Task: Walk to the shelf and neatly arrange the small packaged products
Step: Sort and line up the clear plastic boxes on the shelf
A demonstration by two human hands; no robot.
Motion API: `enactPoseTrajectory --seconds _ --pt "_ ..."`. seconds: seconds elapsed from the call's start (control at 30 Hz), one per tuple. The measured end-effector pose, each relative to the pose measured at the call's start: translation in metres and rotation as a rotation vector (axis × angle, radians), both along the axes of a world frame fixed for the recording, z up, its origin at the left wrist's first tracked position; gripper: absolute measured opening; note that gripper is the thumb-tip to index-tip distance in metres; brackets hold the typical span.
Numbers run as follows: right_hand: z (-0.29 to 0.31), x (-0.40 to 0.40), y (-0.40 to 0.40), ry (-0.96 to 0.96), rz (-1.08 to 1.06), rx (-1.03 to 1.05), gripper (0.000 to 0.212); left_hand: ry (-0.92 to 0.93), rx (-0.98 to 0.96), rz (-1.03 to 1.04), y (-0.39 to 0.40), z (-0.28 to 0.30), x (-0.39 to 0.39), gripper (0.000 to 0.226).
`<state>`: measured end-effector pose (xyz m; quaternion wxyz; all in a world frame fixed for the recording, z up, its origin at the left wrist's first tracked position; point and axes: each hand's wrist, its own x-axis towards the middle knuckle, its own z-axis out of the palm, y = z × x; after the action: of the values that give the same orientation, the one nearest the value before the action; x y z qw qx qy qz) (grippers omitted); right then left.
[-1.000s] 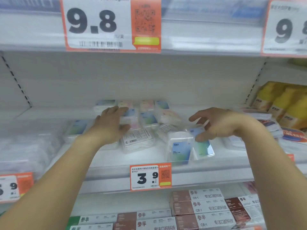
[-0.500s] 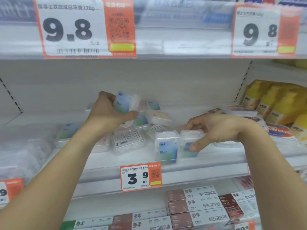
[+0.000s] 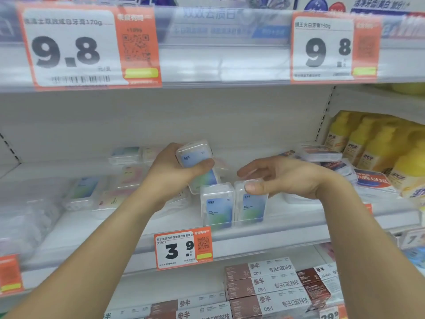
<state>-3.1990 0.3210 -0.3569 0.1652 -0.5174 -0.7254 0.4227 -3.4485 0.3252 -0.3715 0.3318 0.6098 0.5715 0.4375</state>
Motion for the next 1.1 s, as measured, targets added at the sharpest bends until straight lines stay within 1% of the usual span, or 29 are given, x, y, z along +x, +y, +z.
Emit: enactPoseTrajectory --seconds 0.07,0.13,0.17,0.2,0.23,0.3,0.33,0.37,0.4,0.47,0.5,0.53,0.6,0.7,0.8,0.9,0.97,1.03,1.1 --pt "0.002 -0.003 0.002 0.137 -0.098 0.106 0.051 0.047 0.025 -0.001 -0.001 0.000 0.000 0.045" --pt "0.001 -0.009 0.009 0.331 -0.276 0.194 0.031 0.117 0.072 0.008 -0.001 0.000 0.000 0.043" --pt "0.000 -0.012 0.014 0.355 -0.370 0.224 0.026 0.154 0.085 0.020 -0.001 -0.001 -0.001 0.044" --pt "-0.001 -0.013 0.019 0.294 -0.449 0.247 0.024 0.187 0.085 0.032 -0.001 -0.002 -0.002 0.047" --pt "-0.002 -0.013 0.023 0.162 -0.493 0.253 0.026 0.218 0.068 0.037 0.000 -0.003 -0.004 0.051" --pt "-0.006 -0.009 0.030 -0.170 -0.456 0.177 0.035 0.287 -0.024 0.031 0.000 -0.004 -0.006 0.062" --pt "-0.007 -0.009 0.030 -0.278 -0.407 0.106 0.043 0.357 -0.068 0.030 0.001 -0.005 -0.008 0.065" --pt "-0.008 -0.008 0.031 -0.319 -0.365 0.036 0.049 0.465 -0.082 0.034 0.002 -0.007 -0.010 0.064" --pt "-0.010 -0.008 0.033 -0.317 -0.337 -0.023 0.054 0.585 -0.076 0.044 0.003 -0.008 -0.011 0.061" --pt "-0.015 -0.007 0.039 -0.324 -0.327 -0.078 0.064 0.764 -0.053 0.059 0.006 -0.012 -0.016 0.057" --pt "-0.017 -0.005 0.043 -0.351 -0.328 -0.082 0.068 0.800 -0.064 0.054 0.007 -0.013 -0.018 0.059" --pt "-0.019 -0.005 0.046 -0.383 -0.320 -0.076 0.067 0.808 -0.089 0.045 0.008 -0.013 -0.020 0.060" --pt "-0.022 -0.007 0.050 -0.392 -0.298 -0.060 0.057 0.787 -0.128 0.022 0.009 -0.013 -0.025 0.060" --pt "-0.022 -0.013 0.053 -0.242 -0.376 -0.062 0.062 0.826 -0.133 -0.059 0.011 -0.012 -0.030 0.055" --pt "-0.016 -0.015 0.057 -0.068 -0.508 0.056 0.056 0.863 -0.154 -0.076 0.015 -0.014 -0.035 0.053" --pt "-0.002 -0.022 0.057 0.186 -0.582 0.212 0.046 0.911 -0.162 -0.035 0.019 -0.016 -0.039 0.055" --pt "0.007 -0.030 0.053 0.364 -0.613 0.276 0.043 0.880 -0.178 0.013 0.020 -0.016 -0.043 0.057" --pt "0.015 -0.038 0.047 0.480 -0.635 0.374 0.041 0.823 -0.197 0.084 0.020 -0.014 -0.048 0.057" --pt "0.019 -0.045 0.042 0.541 -0.646 0.474 0.037 0.859 -0.187 0.177 0.024 -0.013 -0.053 0.061"
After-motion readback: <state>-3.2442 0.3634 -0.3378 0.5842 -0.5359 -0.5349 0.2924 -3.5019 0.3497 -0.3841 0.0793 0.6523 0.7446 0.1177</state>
